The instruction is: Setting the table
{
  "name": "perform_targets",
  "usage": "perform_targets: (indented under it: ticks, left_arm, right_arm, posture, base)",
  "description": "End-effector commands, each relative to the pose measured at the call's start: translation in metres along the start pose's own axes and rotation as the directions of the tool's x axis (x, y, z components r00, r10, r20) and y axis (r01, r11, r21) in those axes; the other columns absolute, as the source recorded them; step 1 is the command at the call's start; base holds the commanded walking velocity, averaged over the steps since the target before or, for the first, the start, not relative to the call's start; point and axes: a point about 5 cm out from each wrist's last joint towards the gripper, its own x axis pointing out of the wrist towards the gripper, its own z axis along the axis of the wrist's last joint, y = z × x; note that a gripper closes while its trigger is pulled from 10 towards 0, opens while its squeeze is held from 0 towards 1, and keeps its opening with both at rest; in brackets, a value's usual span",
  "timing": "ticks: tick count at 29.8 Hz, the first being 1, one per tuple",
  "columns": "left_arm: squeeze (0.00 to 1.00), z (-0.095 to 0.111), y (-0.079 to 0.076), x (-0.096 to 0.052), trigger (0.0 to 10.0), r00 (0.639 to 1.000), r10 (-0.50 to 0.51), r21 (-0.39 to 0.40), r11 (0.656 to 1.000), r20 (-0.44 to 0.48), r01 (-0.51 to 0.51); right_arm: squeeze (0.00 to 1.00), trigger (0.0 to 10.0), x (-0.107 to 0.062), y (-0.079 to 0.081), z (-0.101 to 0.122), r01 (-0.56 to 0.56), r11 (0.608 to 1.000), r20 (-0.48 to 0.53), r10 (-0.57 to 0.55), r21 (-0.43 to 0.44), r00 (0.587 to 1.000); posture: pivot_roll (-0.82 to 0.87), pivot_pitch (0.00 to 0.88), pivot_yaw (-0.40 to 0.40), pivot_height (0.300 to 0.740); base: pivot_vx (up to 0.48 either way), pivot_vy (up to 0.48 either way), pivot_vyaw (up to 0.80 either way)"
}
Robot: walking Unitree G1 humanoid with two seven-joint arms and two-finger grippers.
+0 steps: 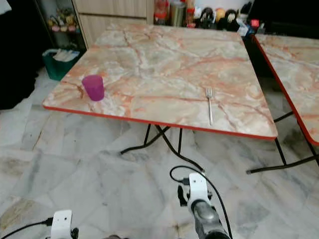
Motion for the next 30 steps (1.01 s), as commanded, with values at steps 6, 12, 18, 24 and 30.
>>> perform_targets:
  ticks: [6,12,18,24,30]
  left_arm:
    - [0.00,-0.007,-0.001,-0.002,10.0,1.000,-0.009,0.013,1.000,-0.024,0.010]
    - [0.00,-0.008,-0.001,-0.002,10.0,1.000,-0.012,0.021,1.000,-0.027,0.012]
    - [0.00,-0.011,0.000,-0.003,10.0,0.999,-0.018,0.035,0.999,-0.033,0.019]
    - [0.00,-0.009,0.000,-0.002,10.0,0.999,-0.021,0.041,0.999,-0.030,0.023]
    - [0.00,-0.006,-0.002,-0.002,10.0,1.000,-0.018,0.034,0.999,-0.022,0.019]
  right_arm:
    - [0.00,10.0,-0.001,-0.006,0.020,0.020,0.997,0.170,-0.006,-0.079,0.985]
    - [0.00,10.0,-0.007,-0.010,0.021,0.042,0.993,0.251,-0.014,-0.109,0.968]
    - [0.00,10.0,-0.015,-0.016,0.020,0.077,0.991,0.324,-0.036,-0.113,0.945]
    - [0.00,10.0,-0.019,-0.013,0.044,0.085,0.988,0.453,-0.019,-0.126,0.892]
    - [0.00,10.0,-0.021,-0.009,0.067,0.092,0.989,0.533,-0.016,-0.116,0.846]
  posture:
    - [0.10,0.087,-0.027,0.715]
    - [0.10,0.080,-0.023,0.715]
    - [0.09,0.077,-0.017,0.715]
    - [0.08,0.089,-0.018,0.715]
    - [0.08,0.108,-0.024,0.715]
  base:
    - [0.000,0.000,0.00]
    - [0.000,0.000,0.00]
    - [0.000,0.000,0.00]
    - [0.000,0.000,0.00]
    - [0.000,0.000,0.00]
